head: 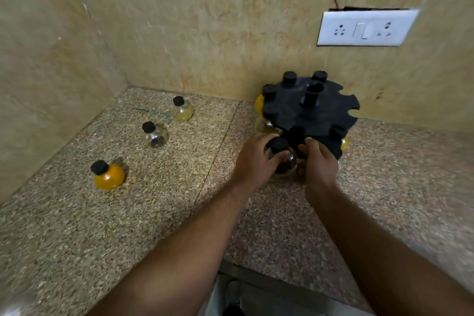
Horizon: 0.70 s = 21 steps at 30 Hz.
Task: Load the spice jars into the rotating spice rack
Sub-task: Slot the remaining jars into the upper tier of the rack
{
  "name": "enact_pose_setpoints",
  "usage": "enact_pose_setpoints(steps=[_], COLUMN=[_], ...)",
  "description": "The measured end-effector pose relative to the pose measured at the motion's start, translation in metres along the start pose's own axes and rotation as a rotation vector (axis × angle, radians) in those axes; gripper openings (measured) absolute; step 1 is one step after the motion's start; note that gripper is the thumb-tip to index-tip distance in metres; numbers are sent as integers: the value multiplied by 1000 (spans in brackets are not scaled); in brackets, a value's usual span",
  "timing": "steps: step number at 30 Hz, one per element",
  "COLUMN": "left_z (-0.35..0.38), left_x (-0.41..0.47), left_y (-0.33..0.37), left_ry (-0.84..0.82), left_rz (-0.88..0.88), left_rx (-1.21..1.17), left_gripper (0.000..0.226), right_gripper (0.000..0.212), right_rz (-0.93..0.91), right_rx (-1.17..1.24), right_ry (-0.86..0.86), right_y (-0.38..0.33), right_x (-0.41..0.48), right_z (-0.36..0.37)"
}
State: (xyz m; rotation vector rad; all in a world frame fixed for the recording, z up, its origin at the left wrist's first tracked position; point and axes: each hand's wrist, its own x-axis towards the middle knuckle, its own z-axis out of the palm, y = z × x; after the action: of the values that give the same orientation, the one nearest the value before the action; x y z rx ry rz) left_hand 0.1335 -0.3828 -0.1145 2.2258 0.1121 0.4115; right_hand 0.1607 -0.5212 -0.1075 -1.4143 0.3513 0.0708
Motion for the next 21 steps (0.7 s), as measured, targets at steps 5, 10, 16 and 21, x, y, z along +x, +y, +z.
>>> enact_pose_setpoints(steps=[5,10,16,21], left_z=[8,16,24,24], left_x=[23,42,49,51], left_y=[18,28,20,13], left_ry=[-65,-103,-52,-17], left_rz=[61,95,130,120], left_rx=[30,145,337,337], left_gripper=[50,53,52,49], right_gripper=[21,22,21,25], right_rz=[92,117,83,65], right_rx=[72,25,-22,-43], right_ry=[36,-25,-68,-48], right_y=[-29,-41,-35,-31], right_x=[17,31,39,29], right_z=[-7,-10,-12,1])
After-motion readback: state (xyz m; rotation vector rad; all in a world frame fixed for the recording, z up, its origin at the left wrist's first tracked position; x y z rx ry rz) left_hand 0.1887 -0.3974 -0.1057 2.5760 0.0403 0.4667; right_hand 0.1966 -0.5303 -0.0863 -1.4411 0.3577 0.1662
